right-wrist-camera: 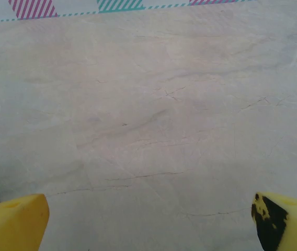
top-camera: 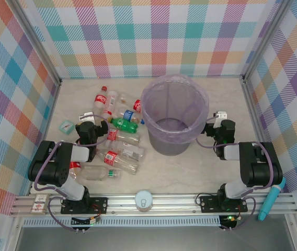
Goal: Put the plastic bottles in the bin
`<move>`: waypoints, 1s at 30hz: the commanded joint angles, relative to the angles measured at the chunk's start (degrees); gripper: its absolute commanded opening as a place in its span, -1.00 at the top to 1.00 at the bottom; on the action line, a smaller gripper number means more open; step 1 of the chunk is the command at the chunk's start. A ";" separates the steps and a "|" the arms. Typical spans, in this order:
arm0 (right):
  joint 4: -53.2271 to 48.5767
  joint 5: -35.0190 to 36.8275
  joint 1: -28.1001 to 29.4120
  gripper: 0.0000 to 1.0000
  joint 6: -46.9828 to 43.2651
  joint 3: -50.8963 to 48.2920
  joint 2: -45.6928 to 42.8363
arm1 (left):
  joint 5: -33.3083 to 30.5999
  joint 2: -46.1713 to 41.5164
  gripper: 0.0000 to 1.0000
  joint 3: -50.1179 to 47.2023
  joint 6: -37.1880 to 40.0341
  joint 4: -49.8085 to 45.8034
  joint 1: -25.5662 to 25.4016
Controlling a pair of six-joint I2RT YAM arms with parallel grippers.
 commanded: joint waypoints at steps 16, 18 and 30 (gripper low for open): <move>0.41 -0.95 0.04 -0.98 0.00 1.36 -0.05 | 0.88 0.26 -0.99 -0.59 0.57 1.17 0.18; 0.34 -1.04 -0.01 -0.98 0.09 1.45 -0.06 | 0.92 0.27 -0.99 -0.55 0.58 1.02 0.15; -1.58 -0.32 -0.07 -0.98 0.78 2.21 -0.92 | 1.18 0.03 -0.99 -0.63 0.62 1.35 0.22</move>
